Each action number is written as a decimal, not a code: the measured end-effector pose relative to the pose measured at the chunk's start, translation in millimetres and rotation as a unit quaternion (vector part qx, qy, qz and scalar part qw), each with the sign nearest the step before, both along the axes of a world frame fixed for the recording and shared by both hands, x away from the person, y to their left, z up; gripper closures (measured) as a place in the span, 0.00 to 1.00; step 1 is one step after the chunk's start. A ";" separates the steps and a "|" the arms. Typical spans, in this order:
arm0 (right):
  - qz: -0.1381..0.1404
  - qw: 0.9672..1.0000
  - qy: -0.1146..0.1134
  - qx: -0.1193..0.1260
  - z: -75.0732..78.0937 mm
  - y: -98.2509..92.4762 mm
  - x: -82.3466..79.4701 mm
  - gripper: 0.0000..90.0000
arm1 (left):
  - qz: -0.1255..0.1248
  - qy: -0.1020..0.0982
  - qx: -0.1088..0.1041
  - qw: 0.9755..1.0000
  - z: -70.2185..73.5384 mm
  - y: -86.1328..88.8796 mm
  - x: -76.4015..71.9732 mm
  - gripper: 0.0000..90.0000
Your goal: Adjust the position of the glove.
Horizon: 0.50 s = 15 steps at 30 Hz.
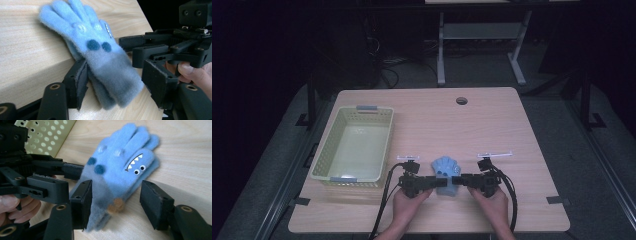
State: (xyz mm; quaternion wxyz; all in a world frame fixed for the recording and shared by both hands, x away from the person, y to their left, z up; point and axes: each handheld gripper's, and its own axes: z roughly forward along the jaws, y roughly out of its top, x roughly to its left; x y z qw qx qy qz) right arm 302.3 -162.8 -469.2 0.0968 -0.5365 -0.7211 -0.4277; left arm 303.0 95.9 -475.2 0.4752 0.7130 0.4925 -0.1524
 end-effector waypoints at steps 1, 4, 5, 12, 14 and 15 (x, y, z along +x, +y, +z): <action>-0.002 1.000 0.002 -0.004 -1.3 1.5 0.0 0.51 | -0.001 0.000 0.005 1.000 -1.5 0.3 1.2 0.49; -0.002 1.000 0.004 -0.002 -3.0 3.1 -0.5 0.52 | -0.001 0.003 0.013 1.000 -3.9 -0.1 1.5 0.52; -0.001 1.000 0.000 -0.003 -3.7 3.8 -0.4 0.53 | -0.003 0.004 0.013 1.000 -4.5 -0.1 1.4 0.52; -0.008 1.000 -0.003 -0.011 -4.4 6.8 -1.9 0.61 | -0.003 0.003 0.011 1.000 -6.1 0.3 2.5 0.57; -0.010 1.000 -0.008 -0.013 -5.1 7.3 -2.5 0.64 | -0.008 0.003 0.011 1.000 -6.7 -0.7 2.6 0.59; -0.010 1.000 -0.008 -0.013 -5.1 7.3 -2.5 0.64 | -0.008 0.003 0.011 1.000 -6.7 -0.7 2.6 0.59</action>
